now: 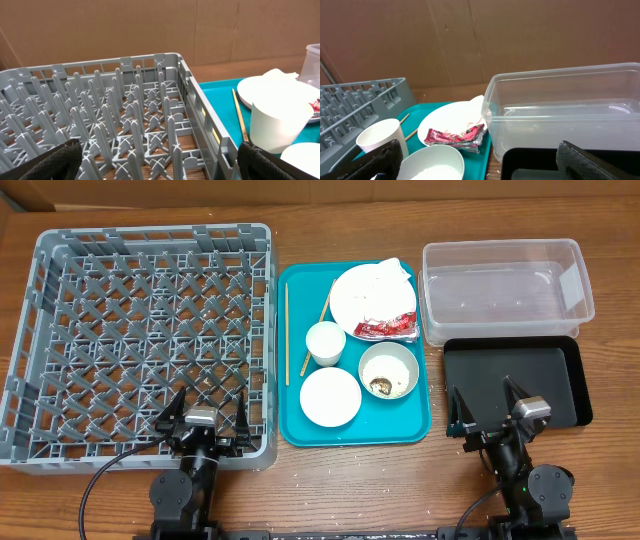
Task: Sort waste into correct bins and load items into the dishwasher
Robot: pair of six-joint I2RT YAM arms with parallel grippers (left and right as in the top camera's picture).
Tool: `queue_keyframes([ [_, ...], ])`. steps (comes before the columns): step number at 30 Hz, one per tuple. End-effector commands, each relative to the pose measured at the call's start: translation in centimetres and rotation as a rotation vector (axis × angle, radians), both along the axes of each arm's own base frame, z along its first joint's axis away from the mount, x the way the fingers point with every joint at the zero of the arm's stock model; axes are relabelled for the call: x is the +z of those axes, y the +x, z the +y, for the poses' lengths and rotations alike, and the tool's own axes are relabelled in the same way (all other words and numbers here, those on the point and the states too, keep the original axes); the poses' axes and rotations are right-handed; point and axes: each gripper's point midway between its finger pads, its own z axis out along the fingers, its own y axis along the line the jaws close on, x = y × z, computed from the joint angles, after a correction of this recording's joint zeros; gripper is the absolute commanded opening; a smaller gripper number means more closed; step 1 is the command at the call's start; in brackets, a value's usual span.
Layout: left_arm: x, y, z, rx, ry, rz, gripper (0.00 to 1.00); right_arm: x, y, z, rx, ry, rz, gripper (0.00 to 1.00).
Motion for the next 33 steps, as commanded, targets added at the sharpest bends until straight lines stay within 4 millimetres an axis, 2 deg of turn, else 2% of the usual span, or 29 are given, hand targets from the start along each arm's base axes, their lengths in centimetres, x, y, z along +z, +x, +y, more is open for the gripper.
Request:
queue_keyframes([
  [1,-0.03,-0.02,0.07,0.001,0.012,-0.007,1.0,-0.14,0.03,-0.11,-0.005,0.0,-0.006,1.0],
  [33,-0.04,-0.01,0.07,0.001,0.012,-0.006,1.0,-0.21,0.11,-0.52,-0.03,0.0,-0.003,1.0],
])
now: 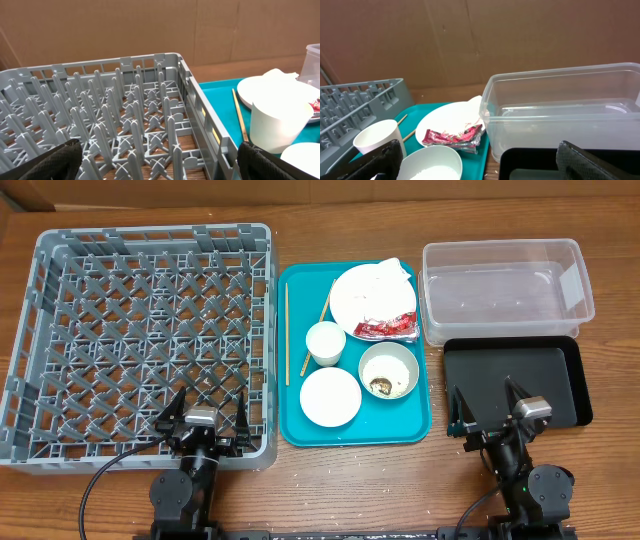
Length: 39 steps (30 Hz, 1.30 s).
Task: Sort waste into correct bins and load items into the dishwasher
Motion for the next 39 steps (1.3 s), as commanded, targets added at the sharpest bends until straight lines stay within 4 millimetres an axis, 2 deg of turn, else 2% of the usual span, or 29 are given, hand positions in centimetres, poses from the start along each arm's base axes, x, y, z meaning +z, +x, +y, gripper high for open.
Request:
queue_keyframes([
  [1,0.0,0.0,0.1,0.001,0.012,-0.007,1.0,-0.2,0.1,-0.3,-0.018,0.0,-0.002,1.0],
  [10,0.0,0.0,0.1,0.001,0.012,-0.007,1.0,0.5,0.0,0.1,0.007,0.002,-0.03,1.0],
  [14,0.0,0.0,0.1,0.001,0.012,-0.007,1.0,1.8,-0.4,0.6,0.04,0.003,-0.054,1.0],
  [20,0.0,0.0,0.1,0.001,0.012,-0.007,1.0,7.2,-1.4,0.7,0.049,0.009,-0.153,1.0],
  [26,0.0,0.0,0.1,0.001,0.012,-0.007,1.0,11.5,-1.7,0.9,0.064,0.004,-0.15,1.0],
  [29,0.0,0.0,0.1,0.001,0.012,-0.007,1.0,14.5,-0.9,1.3,0.084,0.002,-0.134,1.0],
  [32,0.0,0.0,0.1,0.001,0.012,-0.007,1.0,17.8,0.7,2.7,0.157,0.0,-0.107,1.0],
  [39,0.0,0.0,0.1,0.001,0.012,-0.007,1.0,22.3,6.2,5.7,0.32,0.01,0.091,1.0],
])
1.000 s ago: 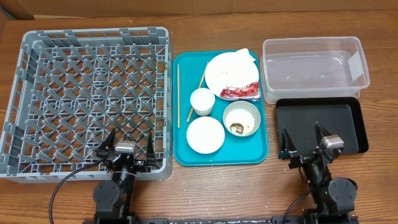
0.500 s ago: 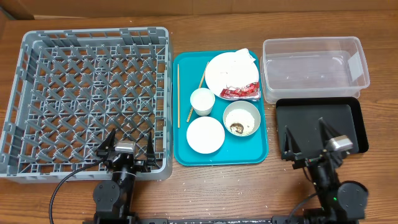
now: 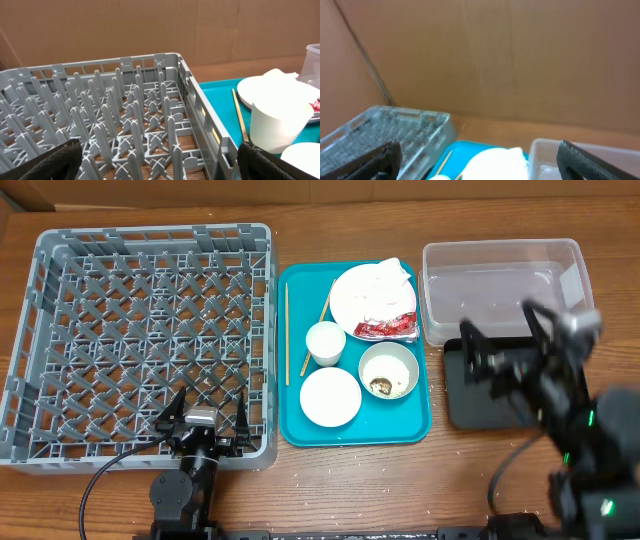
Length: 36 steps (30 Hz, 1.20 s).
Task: Sort waste into correct bins and load items into the dishwasher
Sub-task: 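Reach the right gripper to the white plate and grasp the tissue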
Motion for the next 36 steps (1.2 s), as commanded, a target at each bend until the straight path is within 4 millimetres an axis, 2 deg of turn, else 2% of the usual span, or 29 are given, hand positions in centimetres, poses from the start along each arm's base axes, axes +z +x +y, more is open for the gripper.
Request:
queue_keyframes([
  [1,0.0,0.0,0.1,0.001,0.012,-0.007,1.0,2.9,2.6,2.1,0.118,0.002,0.078,1.0],
  [5,0.0,0.0,0.1,0.001,0.012,-0.007,1.0,3.9,7.0,3.1,0.137,-0.003,0.223,1.0],
  [9,0.0,0.0,0.1,0.001,0.012,-0.007,1.0,2.9,11.1,5.5,0.185,-0.047,0.362,1.0],
  [15,0.0,0.0,0.1,0.001,0.012,-0.007,1.0,-3.0,15.5,9.2,0.216,-0.086,0.582,1.0],
  [18,0.0,0.0,0.1,0.001,0.012,-0.007,1.0,-6.4,16.8,10.8,0.251,-0.093,0.646,1.0],
  [24,0.0,0.0,0.1,0.001,0.012,-0.007,1.0,-11.3,19.1,13.9,0.313,-0.074,0.718,1.0],
  [26,0.0,0.0,0.1,0.001,0.012,-0.007,1.0,-13.8,20.3,13.8,0.211,-0.061,0.781,1.0],
  [27,0.0,0.0,0.1,0.001,0.012,-0.007,1.0,-16.2,21.3,13.3,0.091,-0.071,0.828,1.0],
  [31,0.0,0.0,0.1,0.001,0.012,-0.007,1.0,-21.8,22.6,11.8,-0.267,-0.088,0.911,1.0],
  [36,0.0,0.0,0.1,0.001,0.012,-0.007,1.0,-24.7,23.2,10.6,-0.503,-0.081,0.903,0.94],
])
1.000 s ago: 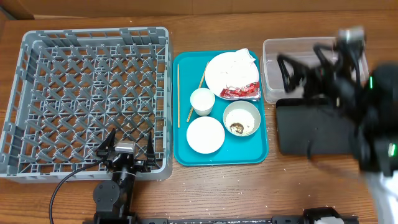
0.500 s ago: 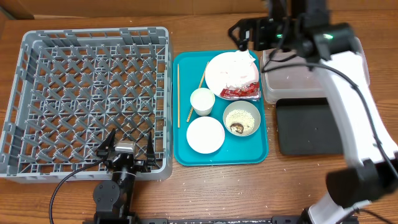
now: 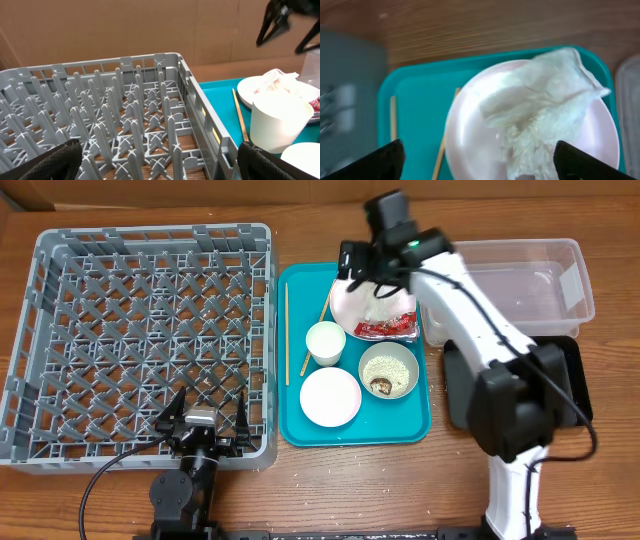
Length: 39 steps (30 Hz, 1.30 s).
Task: Sort waste into correct bins and load items into the dishwasher
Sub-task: 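Reach the right gripper to the white plate and grasp the tissue, then carry the tissue right and drop it into the clear bin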
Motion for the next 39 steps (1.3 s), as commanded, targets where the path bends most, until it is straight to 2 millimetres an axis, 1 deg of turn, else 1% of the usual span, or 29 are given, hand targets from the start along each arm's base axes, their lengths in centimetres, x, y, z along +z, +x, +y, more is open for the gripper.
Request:
queue_keyframes([
  [1,0.0,0.0,0.1,0.001,0.012,-0.007,1.0,-0.4,1.8,-3.0,-0.299,-0.098,-0.074,0.93],
  [5,0.0,0.0,0.1,0.001,0.012,-0.007,1.0,-2.8,2.2,-2.9,-0.326,-0.105,-0.053,0.91],
  [11,0.0,0.0,0.1,0.001,0.012,-0.007,1.0,-6.5,2.2,-3.3,-0.346,-0.142,-0.004,0.91],
  [14,0.0,0.0,0.1,0.001,0.012,-0.007,1.0,-7.3,2.1,-3.3,-0.346,-0.152,0.008,0.9],
  [17,0.0,0.0,0.1,0.001,0.012,-0.007,1.0,-8.1,2.0,-3.4,-0.344,-0.161,0.021,0.86],
  [20,0.0,0.0,0.1,0.001,0.012,-0.007,1.0,-9.5,1.4,-3.5,-0.339,-0.181,0.057,0.8],
  [22,0.0,0.0,0.1,0.001,0.012,-0.007,1.0,-10.1,1.1,-3.7,-0.338,-0.194,0.076,0.73],
  [23,0.0,0.0,0.1,0.001,0.012,-0.007,1.0,-10.3,1.0,-3.7,-0.336,-0.196,0.083,0.66],
  [24,0.0,0.0,0.1,0.001,0.012,-0.007,1.0,-10.4,0.8,-3.7,-0.333,-0.196,0.092,0.52],
  [26,0.0,0.0,0.1,0.001,0.012,-0.007,1.0,-10.4,0.6,-3.7,-0.326,-0.197,0.102,0.34],
  [27,0.0,0.0,0.1,0.001,0.012,-0.007,1.0,-10.5,0.4,-3.7,-0.326,-0.202,0.109,0.22],
  [29,0.0,0.0,0.1,0.001,0.012,-0.007,1.0,-10.6,0.0,-3.8,-0.323,-0.209,0.126,0.04],
  [30,0.0,0.0,0.1,0.001,0.012,-0.007,1.0,-10.7,-0.2,-3.8,-0.32,-0.209,0.134,0.04],
  [32,0.0,0.0,0.1,0.001,0.012,-0.007,1.0,-9.8,-0.3,-3.9,-0.314,-0.212,0.134,0.04],
  [34,0.0,0.0,0.1,0.001,0.012,-0.007,1.0,-7.7,-0.1,-4.2,-0.321,-0.203,0.125,0.04],
  [35,0.0,0.0,0.1,0.001,0.012,-0.007,1.0,-6.0,0.1,-4.2,-0.324,-0.193,0.11,0.04],
  [37,0.0,0.0,0.1,0.001,0.012,-0.007,1.0,-1.9,0.6,-4.2,-0.32,-0.167,0.067,0.04],
  [39,0.0,0.0,0.1,0.001,0.012,-0.007,1.0,2.5,0.8,-3.7,-0.254,-0.14,0.01,0.04],
])
